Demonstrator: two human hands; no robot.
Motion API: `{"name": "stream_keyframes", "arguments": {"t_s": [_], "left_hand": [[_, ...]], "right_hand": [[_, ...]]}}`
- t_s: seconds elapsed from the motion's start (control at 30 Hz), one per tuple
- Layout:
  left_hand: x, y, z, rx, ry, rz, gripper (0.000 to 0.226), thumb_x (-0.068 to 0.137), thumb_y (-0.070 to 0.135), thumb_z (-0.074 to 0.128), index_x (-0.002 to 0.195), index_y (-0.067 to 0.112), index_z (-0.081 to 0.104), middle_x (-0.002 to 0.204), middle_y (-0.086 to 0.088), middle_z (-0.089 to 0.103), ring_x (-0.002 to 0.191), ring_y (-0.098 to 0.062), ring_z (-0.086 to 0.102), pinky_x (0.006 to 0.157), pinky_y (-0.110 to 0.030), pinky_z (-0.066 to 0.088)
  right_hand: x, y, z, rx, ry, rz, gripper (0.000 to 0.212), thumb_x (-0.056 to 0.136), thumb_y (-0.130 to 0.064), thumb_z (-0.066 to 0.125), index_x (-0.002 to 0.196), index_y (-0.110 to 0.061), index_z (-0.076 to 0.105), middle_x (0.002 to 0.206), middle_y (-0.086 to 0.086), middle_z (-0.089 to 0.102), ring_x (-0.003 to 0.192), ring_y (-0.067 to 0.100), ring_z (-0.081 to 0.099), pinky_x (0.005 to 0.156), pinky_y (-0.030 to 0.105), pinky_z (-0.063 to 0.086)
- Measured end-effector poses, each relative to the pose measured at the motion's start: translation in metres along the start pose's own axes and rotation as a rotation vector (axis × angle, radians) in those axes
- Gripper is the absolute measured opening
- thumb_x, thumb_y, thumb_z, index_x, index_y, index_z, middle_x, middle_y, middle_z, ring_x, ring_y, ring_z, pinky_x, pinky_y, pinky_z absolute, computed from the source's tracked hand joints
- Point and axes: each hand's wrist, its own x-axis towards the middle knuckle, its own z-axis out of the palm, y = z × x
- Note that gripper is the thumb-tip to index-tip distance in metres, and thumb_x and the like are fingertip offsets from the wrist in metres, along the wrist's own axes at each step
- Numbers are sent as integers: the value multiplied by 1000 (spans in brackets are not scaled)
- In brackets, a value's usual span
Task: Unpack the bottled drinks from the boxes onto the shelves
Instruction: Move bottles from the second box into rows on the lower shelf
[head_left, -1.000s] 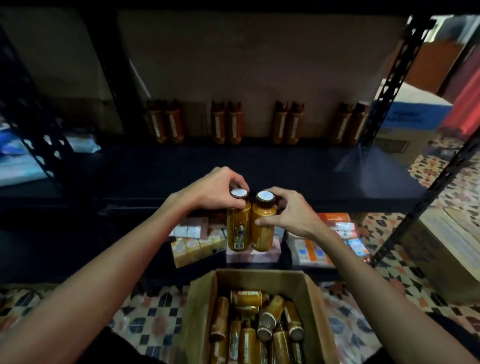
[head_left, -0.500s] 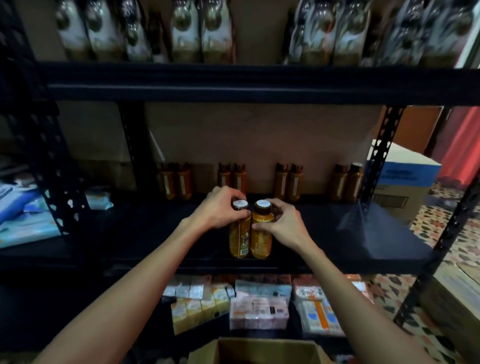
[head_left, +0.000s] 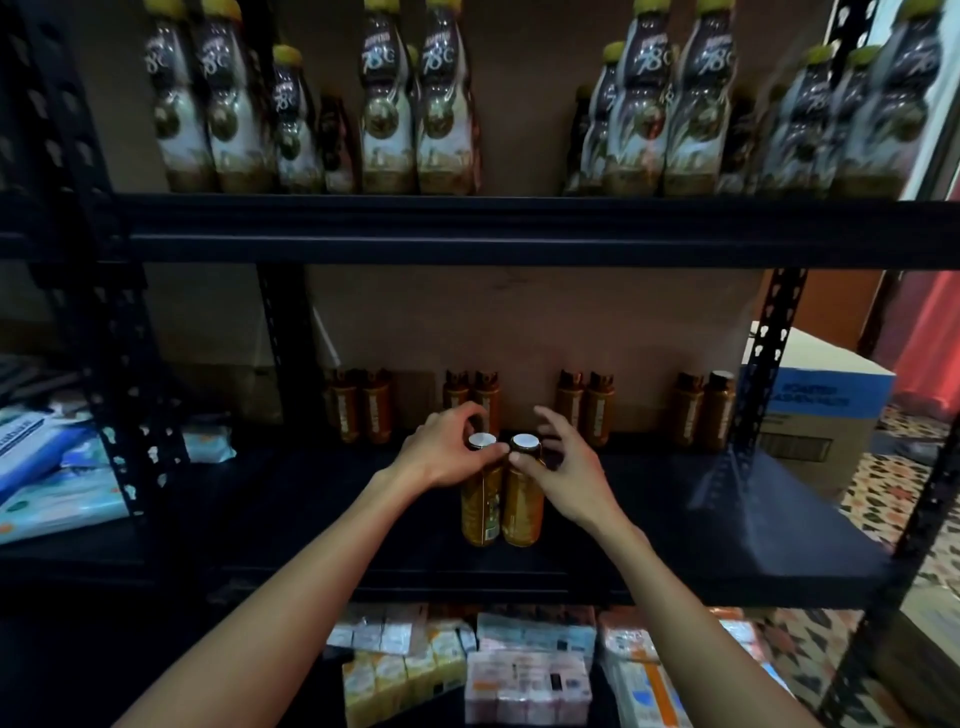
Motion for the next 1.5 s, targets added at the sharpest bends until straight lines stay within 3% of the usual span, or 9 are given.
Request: {"name": "stream_keyframes", "arguments": {"t_s": [0.13,0.3,0.5,0.77,0.97,1.13,1.23,1.33,1.5], "left_hand": [[5,-1,-15,-66,-62,73,34,91,38,69,124,32,64,123,3,62,104,-10,60,87,-27,52],[9,2,-17,6,-102,53,37,88,36,71,125,31,64,119,3,61,105,-12,60,89,-29,53],[17,7,-17,35,-265,90,44,89,10,67,129,28,64,139,2,57,129,-14,52,108,-35,45],[22,16,-18,171,-179,-10,36,85,50,72,112,28,63,117,3,58,101,-14,59,86,-36,55],[27,24,-30,193,-391,53,44,94,18,65,136,28,53,136,1,53,112,-12,55,85,-25,48],[27,22,-19,267,-312,-28,51,89,52,66,128,23,52,126,0,57,102,-15,58,81,-29,50],[29,20,-16,261,-364,-13,40,96,38,62,132,23,53,130,-3,56,109,-16,57,89,-31,50],[29,20,-24,186,-423,31,56,95,20,64,146,28,43,145,0,46,126,-17,51,96,-28,46],[28,19,-17,229,-298,-22,45,90,42,69,128,23,53,125,0,54,109,-17,56,89,-32,51]], "right_hand": [[7,-4,-3,-122,-47,-131,25,94,-19,70,116,-32,71,122,-12,58,117,1,55,103,24,45],[4,8,1,-138,-31,-189,28,96,-17,68,117,-35,71,119,-19,54,116,-16,47,95,8,39],[0,18,6,-72,-27,-208,32,97,-16,66,123,-34,69,124,-25,49,121,-16,44,95,12,41],[-4,27,16,20,28,-216,31,99,-16,64,123,-34,68,130,-23,50,129,-8,44,103,25,44],[-6,28,17,55,31,-206,33,99,-15,63,122,-39,67,132,-24,49,130,-8,44,104,26,43],[-5,30,17,45,36,-226,29,100,-21,63,125,-34,67,133,-22,49,130,-7,44,102,24,43],[-6,30,17,48,36,-232,27,100,-25,62,125,-35,66,133,-20,50,130,-7,44,101,23,43],[-5,30,17,51,37,-230,27,101,-25,61,125,-35,66,134,-19,50,130,-8,43,101,21,42],[-6,31,18,48,39,-225,27,101,-25,60,126,-36,66,137,-19,48,130,-10,42,97,12,38]]}}
